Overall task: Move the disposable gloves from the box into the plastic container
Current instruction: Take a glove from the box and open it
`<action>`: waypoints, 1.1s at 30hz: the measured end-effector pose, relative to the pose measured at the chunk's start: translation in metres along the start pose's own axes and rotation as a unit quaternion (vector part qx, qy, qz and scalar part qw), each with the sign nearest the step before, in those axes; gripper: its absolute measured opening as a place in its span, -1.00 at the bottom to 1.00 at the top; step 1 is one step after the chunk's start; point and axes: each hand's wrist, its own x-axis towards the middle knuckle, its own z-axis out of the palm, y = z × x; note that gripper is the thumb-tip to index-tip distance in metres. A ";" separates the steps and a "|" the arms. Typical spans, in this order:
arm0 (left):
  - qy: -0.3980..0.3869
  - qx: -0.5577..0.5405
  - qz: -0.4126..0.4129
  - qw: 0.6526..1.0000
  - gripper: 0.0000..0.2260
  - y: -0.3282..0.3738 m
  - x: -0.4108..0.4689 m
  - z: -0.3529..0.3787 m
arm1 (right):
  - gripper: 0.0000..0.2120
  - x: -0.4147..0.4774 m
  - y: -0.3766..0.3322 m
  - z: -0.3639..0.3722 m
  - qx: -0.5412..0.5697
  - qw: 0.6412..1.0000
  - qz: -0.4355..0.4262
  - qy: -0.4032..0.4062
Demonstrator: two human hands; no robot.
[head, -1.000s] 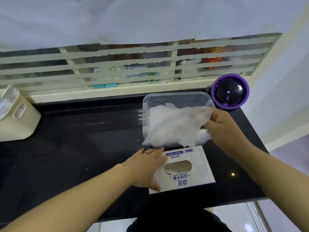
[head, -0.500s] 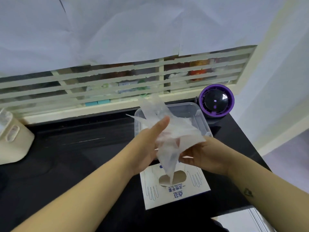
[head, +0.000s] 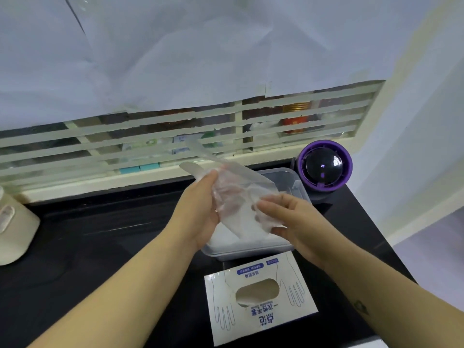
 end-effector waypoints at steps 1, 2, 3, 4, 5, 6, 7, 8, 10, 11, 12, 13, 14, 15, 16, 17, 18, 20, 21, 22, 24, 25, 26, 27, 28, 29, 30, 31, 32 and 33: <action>-0.006 -0.017 -0.008 1.000 -0.72 0.003 0.002 -0.001 | -0.67 0.004 -0.002 0.002 0.017 1.000 -0.013 0.005; -0.011 -0.036 -0.016 0.999 -0.71 0.007 0.006 -0.004 | -0.73 0.009 -0.006 0.004 0.053 0.998 -0.025 -0.003; -0.011 -0.058 -0.025 0.998 -0.71 0.009 0.010 -0.009 | -0.76 0.010 -0.011 0.005 0.098 0.995 -0.032 -0.015; -0.003 -0.082 -0.033 0.996 -0.72 0.012 0.014 -0.015 | -0.78 0.012 -0.018 0.006 0.136 0.990 -0.035 -0.032; 0.013 -0.107 -0.037 0.994 -0.72 0.015 0.019 -0.024 | -0.80 0.014 -0.025 0.007 0.163 0.985 -0.033 -0.051; 0.029 -0.124 -0.041 0.991 -0.71 0.017 0.023 -0.033 | -0.80 0.015 -0.030 0.006 0.183 0.980 -0.028 -0.070; 0.044 -0.136 -0.045 0.989 -0.70 0.019 0.027 -0.042 | -0.79 0.014 -0.037 0.007 0.198 0.976 -0.019 -0.092; 0.061 -0.141 -0.048 0.987 -0.69 0.020 0.029 -0.050 | -0.79 0.014 -0.043 0.007 0.213 0.971 -0.012 -0.111; 0.112 -0.146 -0.037 0.982 -0.70 0.021 0.032 -0.063 | -0.76 0.013 -0.050 0.010 0.237 0.964 0.010 -0.123; 0.146 -0.132 -0.014 0.980 -0.71 0.021 0.033 -0.067 | -0.73 0.012 -0.052 0.011 0.246 0.962 0.023 -0.113; 0.184 -0.097 0.028 0.978 -0.73 0.020 0.031 -0.067 | -0.71 0.012 -0.053 0.012 0.254 0.961 0.037 -0.104; 0.215 -0.020 0.095 0.972 -0.73 0.021 0.026 -0.065 | -0.70 0.011 -0.054 0.014 0.257 0.960 0.049 -0.097; 0.227 0.088 0.193 0.950 -0.72 0.021 0.018 -0.062 | -0.70 0.012 -0.054 0.015 0.264 0.958 0.062 -0.094; 0.203 0.201 0.307 0.908 -0.70 0.023 0.009 -0.058 | -0.71 0.014 -0.052 0.014 0.274 0.954 0.075 -0.092; 0.147 0.309 0.401 0.850 -0.69 0.024 0.001 -0.054 | -0.71 0.015 -0.051 0.014 0.284 0.950 0.088 -0.093; 0.073 0.413 0.451 0.788 -0.68 0.026 -0.004 -0.051 | -0.66 0.017 -0.051 0.014 0.293 0.946 0.096 -0.097; 0.005 0.503 0.472 0.724 -0.64 0.027 -0.006 -0.050 | -0.56 0.018 -0.050 0.014 0.298 0.944 0.099 -0.105; -0.093 0.612 0.475 0.626 -0.59 0.023 0.000 -0.051 | -0.46 0.018 -0.049 0.016 0.285 0.946 0.099 -0.116; -0.113 0.629 0.473 0.606 -0.65 0.020 0.002 -0.051 | -0.48 0.017 -0.050 0.017 0.279 0.948 0.099 -0.118; -0.120 0.633 0.471 0.603 -0.72 0.017 0.004 -0.051 | -0.52 0.015 -0.052 0.016 0.282 0.947 0.098 -0.116; -0.122 0.636 0.474 0.597 -0.79 0.013 0.005 -0.053 | -0.58 0.014 -0.053 0.013 0.297 0.945 0.097 -0.098; -0.126 0.642 0.483 0.582 -0.82 0.010 0.006 -0.054 | -0.59 0.013 -0.053 0.010 0.303 0.944 0.096 -0.085; -0.136 0.648 0.495 0.563 -0.85 0.008 0.006 -0.055 | -0.59 0.012 -0.053 0.007 0.308 0.944 0.095 -0.072; -0.147 0.657 0.507 0.538 -0.85 0.006 0.005 -0.055 | -0.59 0.013 -0.053 0.004 0.311 0.944 0.095 -0.060; -0.155 0.670 0.519 0.508 -0.84 0.003 0.004 -0.057 | -0.60 0.013 -0.053 0.001 0.315 0.943 0.093 -0.052; -0.173 0.687 0.516 0.482 -0.83 -0.001 0.002 -0.058 | -0.60 0.013 -0.054 -0.001 0.317 0.943 0.092 -0.044; -0.204 0.709 0.487 0.468 -0.83 -0.004 -0.002 -0.058 | -0.61 0.014 -0.054 -0.003 0.319 0.943 0.090 -0.035; -0.232 0.736 0.441 0.459 -0.86 -0.006 -0.008 -0.058 | -0.61 0.015 -0.055 -0.005 0.318 0.944 0.086 -0.028; -0.248 0.766 0.369 0.464 -0.87 -0.006 -0.012 -0.058 | -0.60 0.015 -0.056 -0.006 0.314 0.946 0.083 -0.024; -0.244 0.786 0.287 0.490 -0.83 -0.003 -0.014 -0.059 | -0.58 0.015 -0.056 -0.006 0.306 0.948 0.080 -0.026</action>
